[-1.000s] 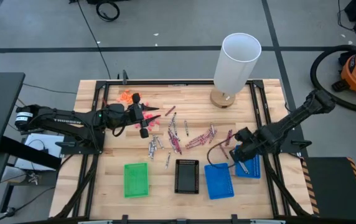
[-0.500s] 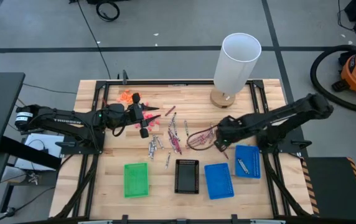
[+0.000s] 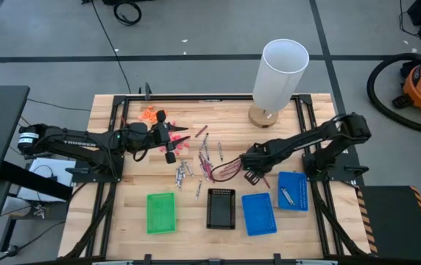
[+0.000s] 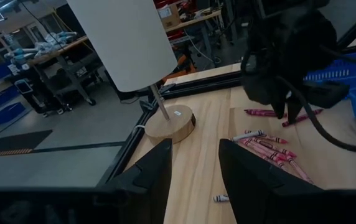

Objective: Sort crayons
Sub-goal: Put the red crayon into the left blue bin

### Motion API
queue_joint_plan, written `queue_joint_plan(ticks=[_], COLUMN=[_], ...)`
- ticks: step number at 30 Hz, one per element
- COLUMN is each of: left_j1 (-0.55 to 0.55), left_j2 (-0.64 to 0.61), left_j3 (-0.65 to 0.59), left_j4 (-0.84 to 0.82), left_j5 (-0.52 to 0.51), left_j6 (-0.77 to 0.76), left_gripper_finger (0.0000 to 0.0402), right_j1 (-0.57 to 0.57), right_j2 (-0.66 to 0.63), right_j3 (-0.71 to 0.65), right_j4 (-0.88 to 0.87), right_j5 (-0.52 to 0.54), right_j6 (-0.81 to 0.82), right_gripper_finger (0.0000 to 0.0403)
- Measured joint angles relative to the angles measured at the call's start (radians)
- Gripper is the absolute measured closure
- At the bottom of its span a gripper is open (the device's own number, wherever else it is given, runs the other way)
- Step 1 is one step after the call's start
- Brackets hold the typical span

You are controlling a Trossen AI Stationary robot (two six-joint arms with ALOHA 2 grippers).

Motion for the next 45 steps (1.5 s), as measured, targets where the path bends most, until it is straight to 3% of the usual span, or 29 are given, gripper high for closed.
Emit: queue_joint_plan(ticks=[12, 29, 45], left_j1=[0.000, 0.000, -0.001], left_j2=[0.000, 0.000, 0.000], left_j3=[0.000, 0.000, 0.000], left_j4=[-0.012, -0.010, -0.008], left_j5=[0.000, 0.000, 0.000], left_j6=[-0.005, -0.004, -0.017], left_gripper_finger=[0.0257, 0.0257, 0.0257], right_j1=[-0.003, -0.052, -0.050], right_j2=[0.057, 0.045, -0.162], right_j3=[-0.018, -0.060, -0.051], right_j4=[0.021, 0.100, 0.085], right_j5=[-0.004, -0.042, 0.051], right_j6=[0.002, -0.027, -0.006], right_gripper_finger=[0.0288, 0.0362, 0.0365])
